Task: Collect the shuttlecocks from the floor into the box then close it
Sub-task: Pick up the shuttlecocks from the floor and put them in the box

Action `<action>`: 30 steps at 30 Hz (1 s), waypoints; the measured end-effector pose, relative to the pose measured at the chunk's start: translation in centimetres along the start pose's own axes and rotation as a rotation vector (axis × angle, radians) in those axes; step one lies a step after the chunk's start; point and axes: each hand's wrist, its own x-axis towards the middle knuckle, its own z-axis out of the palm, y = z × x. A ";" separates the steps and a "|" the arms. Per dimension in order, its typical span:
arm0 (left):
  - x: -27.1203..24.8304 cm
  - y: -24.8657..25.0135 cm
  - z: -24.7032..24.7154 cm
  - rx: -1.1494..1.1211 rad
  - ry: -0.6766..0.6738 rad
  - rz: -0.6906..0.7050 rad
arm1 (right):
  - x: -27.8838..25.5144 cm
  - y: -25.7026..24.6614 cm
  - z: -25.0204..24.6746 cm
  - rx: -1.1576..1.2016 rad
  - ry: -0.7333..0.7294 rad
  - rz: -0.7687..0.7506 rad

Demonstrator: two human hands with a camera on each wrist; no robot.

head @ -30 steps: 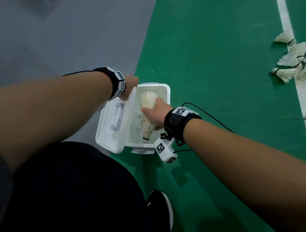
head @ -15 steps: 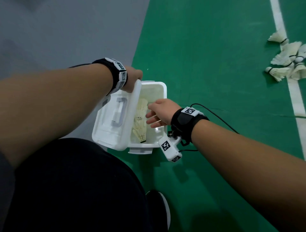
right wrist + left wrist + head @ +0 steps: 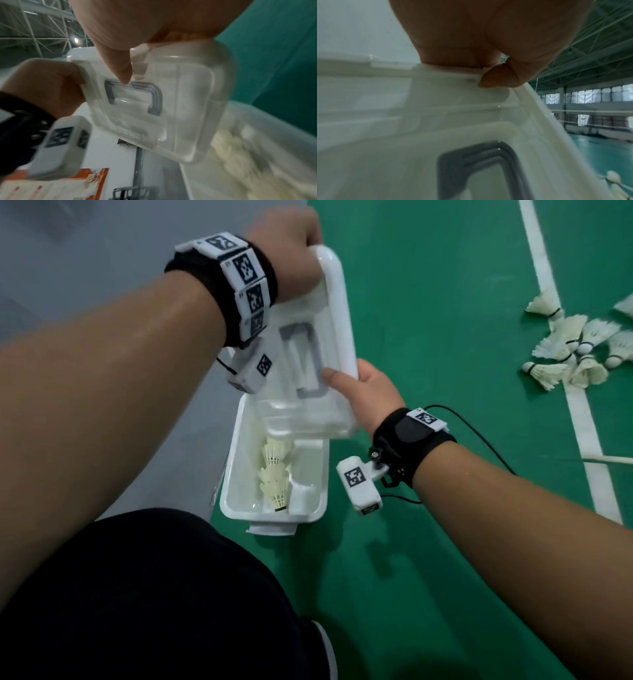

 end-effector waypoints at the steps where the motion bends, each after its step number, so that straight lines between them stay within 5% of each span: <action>1: 0.1 0.6 -0.3 -0.009 0.061 0.025 | 0.4 -0.3 -0.9 -0.039 0.043 -0.016; 4: 0.5 2.2 0.3 -0.003 0.176 0.109 | 1.9 0.5 -3.7 -0.151 0.138 0.040; 8: 1.2 3.0 2.4 0.042 0.167 0.189 | 2.7 2.5 -6.0 -0.241 0.117 0.145; 24: 1.7 5.6 5.0 0.131 0.355 0.394 | 3.0 0.9 -5.9 -0.159 0.147 0.083; 30: 1.9 2.3 9.0 0.166 0.083 0.368 | 7.2 3.3 -6.7 -0.065 0.132 0.193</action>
